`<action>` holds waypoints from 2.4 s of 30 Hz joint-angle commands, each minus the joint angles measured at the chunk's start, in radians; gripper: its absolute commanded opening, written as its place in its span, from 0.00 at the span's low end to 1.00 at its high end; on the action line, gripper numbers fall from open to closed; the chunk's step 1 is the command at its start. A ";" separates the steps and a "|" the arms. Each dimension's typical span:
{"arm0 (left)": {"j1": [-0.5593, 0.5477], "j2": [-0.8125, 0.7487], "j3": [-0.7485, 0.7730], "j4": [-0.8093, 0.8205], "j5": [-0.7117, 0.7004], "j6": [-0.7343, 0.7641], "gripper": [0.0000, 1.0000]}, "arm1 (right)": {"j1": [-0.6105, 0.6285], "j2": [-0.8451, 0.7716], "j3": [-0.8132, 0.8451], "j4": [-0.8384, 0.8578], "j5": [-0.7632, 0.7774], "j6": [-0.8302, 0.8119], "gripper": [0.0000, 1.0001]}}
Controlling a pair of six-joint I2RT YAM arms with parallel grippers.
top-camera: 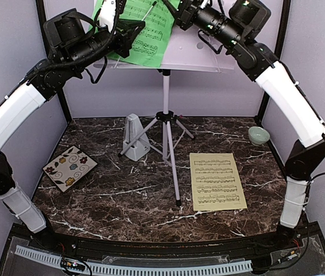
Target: Set up the instrument practice props
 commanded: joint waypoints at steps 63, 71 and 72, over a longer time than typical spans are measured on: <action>-0.005 -0.041 -0.017 0.042 0.028 -0.018 0.09 | 0.030 -0.074 0.016 -0.010 0.125 -0.360 0.00; -0.005 -0.051 0.060 -0.045 0.018 -0.067 0.46 | 0.031 -0.078 0.000 0.005 0.122 -0.380 0.00; -0.005 -0.055 0.066 -0.065 0.010 -0.072 0.48 | 0.030 -0.078 -0.002 0.005 0.125 -0.382 0.00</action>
